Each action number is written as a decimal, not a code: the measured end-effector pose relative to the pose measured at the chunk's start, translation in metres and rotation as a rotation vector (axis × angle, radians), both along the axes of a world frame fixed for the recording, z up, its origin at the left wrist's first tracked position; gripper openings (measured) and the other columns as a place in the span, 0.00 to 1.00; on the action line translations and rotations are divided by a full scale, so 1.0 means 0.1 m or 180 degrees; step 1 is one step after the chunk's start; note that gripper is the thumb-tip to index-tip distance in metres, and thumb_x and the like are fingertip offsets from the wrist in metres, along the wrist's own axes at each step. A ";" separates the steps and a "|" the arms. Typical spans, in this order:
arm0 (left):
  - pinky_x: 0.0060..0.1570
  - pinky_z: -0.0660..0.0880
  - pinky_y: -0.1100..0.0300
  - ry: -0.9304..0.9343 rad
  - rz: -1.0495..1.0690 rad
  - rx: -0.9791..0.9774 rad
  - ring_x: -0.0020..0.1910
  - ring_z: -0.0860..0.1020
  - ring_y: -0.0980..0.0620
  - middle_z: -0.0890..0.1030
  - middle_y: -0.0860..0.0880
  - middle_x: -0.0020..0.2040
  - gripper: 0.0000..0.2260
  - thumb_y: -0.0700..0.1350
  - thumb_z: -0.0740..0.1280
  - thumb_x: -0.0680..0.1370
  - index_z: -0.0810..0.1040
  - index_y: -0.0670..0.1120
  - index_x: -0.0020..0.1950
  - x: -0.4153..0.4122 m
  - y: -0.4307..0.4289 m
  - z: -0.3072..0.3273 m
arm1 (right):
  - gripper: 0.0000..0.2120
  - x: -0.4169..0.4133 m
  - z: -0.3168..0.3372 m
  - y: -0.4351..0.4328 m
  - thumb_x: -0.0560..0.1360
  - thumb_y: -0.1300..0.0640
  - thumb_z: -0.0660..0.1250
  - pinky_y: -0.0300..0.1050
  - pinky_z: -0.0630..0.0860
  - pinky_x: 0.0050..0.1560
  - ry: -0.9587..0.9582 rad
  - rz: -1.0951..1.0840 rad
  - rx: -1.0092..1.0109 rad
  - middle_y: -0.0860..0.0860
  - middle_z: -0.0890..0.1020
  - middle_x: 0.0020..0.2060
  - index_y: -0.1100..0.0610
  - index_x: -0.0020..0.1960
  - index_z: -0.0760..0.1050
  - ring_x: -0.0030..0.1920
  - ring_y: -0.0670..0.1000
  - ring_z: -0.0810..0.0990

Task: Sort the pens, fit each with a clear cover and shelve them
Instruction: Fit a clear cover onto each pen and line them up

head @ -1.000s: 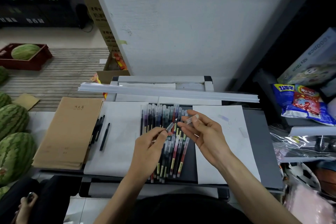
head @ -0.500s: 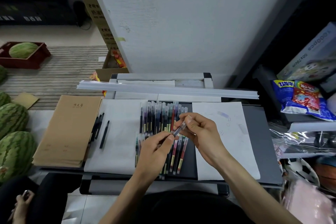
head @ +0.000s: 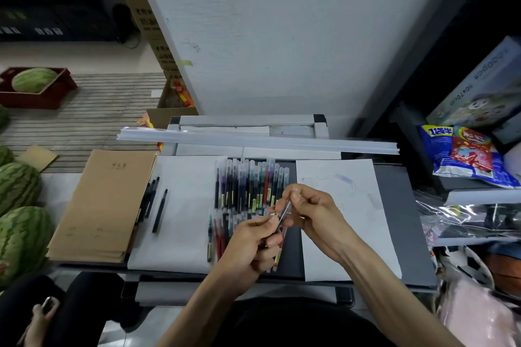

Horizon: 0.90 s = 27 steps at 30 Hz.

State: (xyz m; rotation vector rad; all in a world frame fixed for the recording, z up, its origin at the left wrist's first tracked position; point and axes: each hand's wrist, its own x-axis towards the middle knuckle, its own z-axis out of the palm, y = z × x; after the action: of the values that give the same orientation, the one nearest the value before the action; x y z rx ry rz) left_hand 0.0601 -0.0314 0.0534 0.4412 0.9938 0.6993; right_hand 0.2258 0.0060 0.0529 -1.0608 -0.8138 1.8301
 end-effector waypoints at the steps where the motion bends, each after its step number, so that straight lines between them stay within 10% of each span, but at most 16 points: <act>1: 0.21 0.54 0.64 0.0035 -0.0018 0.0031 0.24 0.57 0.56 0.68 0.49 0.33 0.13 0.46 0.62 0.85 0.84 0.42 0.49 -0.01 0.00 -0.04 | 0.10 0.02 -0.01 0.00 0.85 0.61 0.60 0.44 0.78 0.42 -0.0083 0.0029 0.0011 0.63 0.84 0.45 0.63 0.52 0.79 0.50 0.62 0.82; 8: 0.32 0.70 0.61 0.1627 0.0103 0.0471 0.34 0.76 0.50 0.80 0.45 0.38 0.14 0.45 0.63 0.86 0.87 0.45 0.50 -0.13 0.14 -0.34 | 0.09 0.15 -0.51 -0.02 0.83 0.53 0.66 0.46 0.78 0.60 -0.2496 0.0115 0.0191 0.45 0.86 0.52 0.49 0.61 0.82 0.53 0.44 0.83; 13: 0.46 0.75 0.58 0.2952 0.0659 0.0662 0.45 0.80 0.53 0.85 0.53 0.46 0.09 0.51 0.68 0.83 0.86 0.49 0.56 -0.39 0.47 -0.54 | 0.20 0.38 -0.84 0.02 0.80 0.53 0.64 0.51 0.78 0.61 -0.4338 0.0392 0.0616 0.49 0.73 0.70 0.49 0.71 0.74 0.66 0.54 0.74; 27: 0.43 0.75 0.59 0.4308 0.0076 0.1205 0.42 0.80 0.50 0.83 0.48 0.49 0.10 0.48 0.73 0.79 0.83 0.46 0.58 -0.54 1.10 -0.87 | 0.13 0.45 -0.97 0.50 0.81 0.64 0.61 0.51 0.79 0.50 -0.5028 0.0560 0.0882 0.57 0.78 0.59 0.59 0.63 0.79 0.59 0.59 0.77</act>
State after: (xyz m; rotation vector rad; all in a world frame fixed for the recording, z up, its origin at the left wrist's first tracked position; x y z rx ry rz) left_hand 0.0064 0.0781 -0.0334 1.3220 2.1316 0.5628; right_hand 0.2710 0.0563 -0.0439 -2.2188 -1.9655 0.6042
